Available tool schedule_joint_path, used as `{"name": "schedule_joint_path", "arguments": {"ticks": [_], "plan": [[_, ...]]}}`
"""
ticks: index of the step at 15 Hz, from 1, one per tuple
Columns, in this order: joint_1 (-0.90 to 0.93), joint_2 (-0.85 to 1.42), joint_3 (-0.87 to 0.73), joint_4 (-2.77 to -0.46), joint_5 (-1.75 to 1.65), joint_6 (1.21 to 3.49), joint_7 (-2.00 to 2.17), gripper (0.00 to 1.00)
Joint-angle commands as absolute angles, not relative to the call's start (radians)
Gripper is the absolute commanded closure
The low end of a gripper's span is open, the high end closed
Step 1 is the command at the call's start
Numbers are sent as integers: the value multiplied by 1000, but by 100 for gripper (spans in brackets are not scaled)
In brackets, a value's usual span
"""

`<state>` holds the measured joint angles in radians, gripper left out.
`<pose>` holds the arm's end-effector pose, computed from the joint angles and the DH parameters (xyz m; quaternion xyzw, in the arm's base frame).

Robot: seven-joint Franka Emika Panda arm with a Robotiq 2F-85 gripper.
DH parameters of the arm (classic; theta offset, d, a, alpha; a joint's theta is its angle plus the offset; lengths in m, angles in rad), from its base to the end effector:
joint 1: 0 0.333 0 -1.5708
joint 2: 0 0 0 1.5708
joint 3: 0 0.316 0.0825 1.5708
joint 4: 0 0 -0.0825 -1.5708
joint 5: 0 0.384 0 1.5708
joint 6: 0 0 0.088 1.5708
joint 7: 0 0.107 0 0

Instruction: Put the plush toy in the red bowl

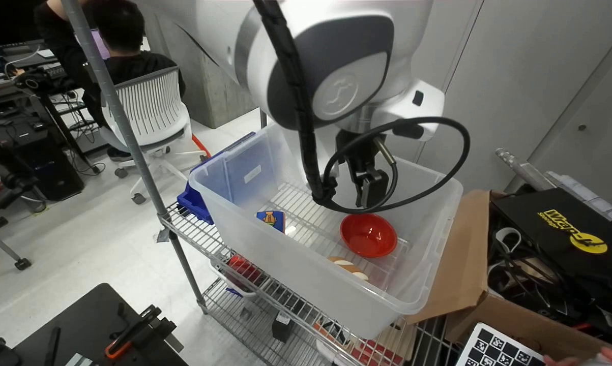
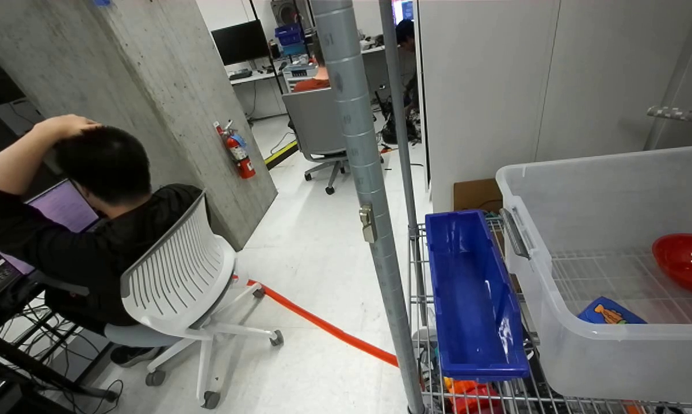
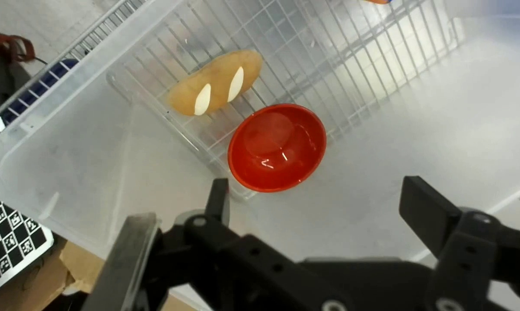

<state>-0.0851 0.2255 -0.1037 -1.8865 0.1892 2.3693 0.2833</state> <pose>0.6248 -0.1135 0.4152 -0.9476 0.2854 -0.1258 0.0688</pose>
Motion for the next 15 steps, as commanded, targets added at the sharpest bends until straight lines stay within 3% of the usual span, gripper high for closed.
{"name": "schedule_joint_path", "arguments": {"ticks": [1,5,15], "plan": [[-82,404,-116,-1650,142,2192,356,0],[-86,595,-130,-1463,128,2057,420,0],[-126,845,-121,-1397,200,2175,438,0]]}}
